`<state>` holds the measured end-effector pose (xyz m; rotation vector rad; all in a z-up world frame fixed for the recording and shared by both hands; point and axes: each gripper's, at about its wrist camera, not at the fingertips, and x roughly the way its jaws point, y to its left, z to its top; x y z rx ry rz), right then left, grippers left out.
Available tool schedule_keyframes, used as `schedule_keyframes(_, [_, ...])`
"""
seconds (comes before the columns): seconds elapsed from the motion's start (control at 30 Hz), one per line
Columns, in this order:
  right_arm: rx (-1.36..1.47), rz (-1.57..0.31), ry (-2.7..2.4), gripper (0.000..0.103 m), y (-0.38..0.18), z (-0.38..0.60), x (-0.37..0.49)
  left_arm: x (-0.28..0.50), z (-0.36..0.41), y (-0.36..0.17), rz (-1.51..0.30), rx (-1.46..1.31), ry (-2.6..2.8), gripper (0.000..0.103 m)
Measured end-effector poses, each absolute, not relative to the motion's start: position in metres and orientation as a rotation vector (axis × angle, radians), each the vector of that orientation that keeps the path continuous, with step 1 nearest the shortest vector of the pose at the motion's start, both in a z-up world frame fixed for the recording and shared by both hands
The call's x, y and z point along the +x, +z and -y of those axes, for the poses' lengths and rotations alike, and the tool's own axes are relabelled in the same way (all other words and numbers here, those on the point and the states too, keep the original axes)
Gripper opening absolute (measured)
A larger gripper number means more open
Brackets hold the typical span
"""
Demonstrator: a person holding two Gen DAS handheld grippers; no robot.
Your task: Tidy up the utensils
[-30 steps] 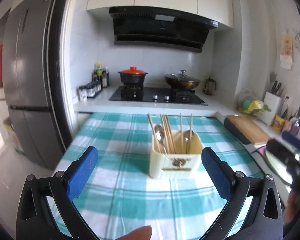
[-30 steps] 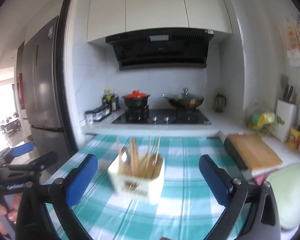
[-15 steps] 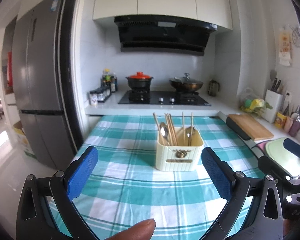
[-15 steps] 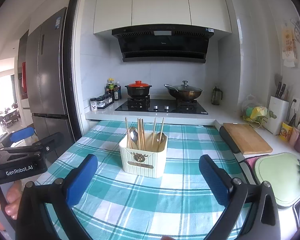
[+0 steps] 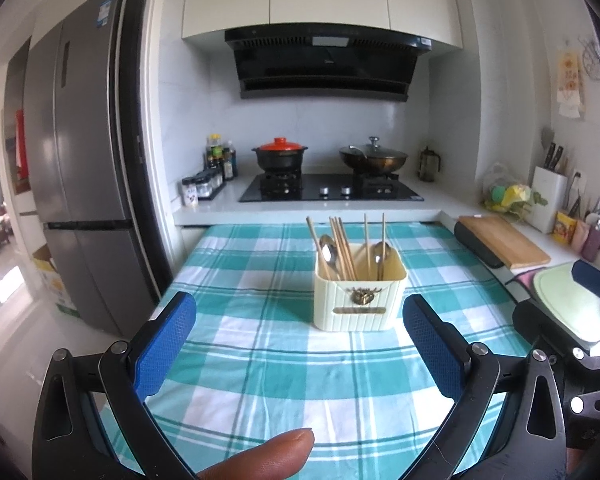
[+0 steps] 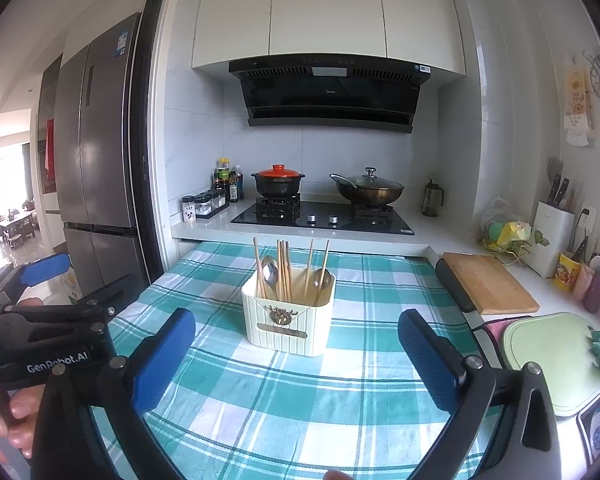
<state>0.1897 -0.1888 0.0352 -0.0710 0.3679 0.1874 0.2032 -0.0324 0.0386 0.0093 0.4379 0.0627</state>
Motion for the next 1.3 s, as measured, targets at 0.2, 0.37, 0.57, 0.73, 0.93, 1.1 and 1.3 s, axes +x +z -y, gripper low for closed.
schedule_keyframes(0.2, [-0.087,-0.371,0.183,0.103,0.038,0.183,0.186,0.202,0.032,0.038,-0.444,0.024,0.082,0.103])
schedule_keyframes(0.37, [-0.091,-0.368,0.185,0.103,0.041,0.181,0.184,0.202,0.029,0.039,-0.444,0.022,0.089,0.103])
schedule_keyframes(0.57, [-0.101,-0.364,0.187,0.103,0.043,0.178,0.182,0.201,0.027,0.041,-0.444,0.018,0.094,0.103])
schedule_keyframes(0.73, [-0.104,-0.364,0.189,0.103,0.044,0.177,0.182,0.200,0.026,0.041,-0.442,0.019,0.096,0.103])
schedule_keyframes(0.93, [-0.103,-0.363,0.191,0.103,0.044,0.177,0.181,0.199,0.028,0.043,-0.438,0.022,0.098,0.103])
schedule_keyframes(1.1, [-0.104,-0.365,0.192,0.103,0.045,0.177,0.181,0.196,0.031,0.044,-0.435,0.022,0.091,0.103])
schedule_keyframes(1.3, [-0.102,-0.367,0.191,0.103,0.045,0.176,0.180,0.195,0.034,0.045,-0.441,0.022,0.090,0.103])
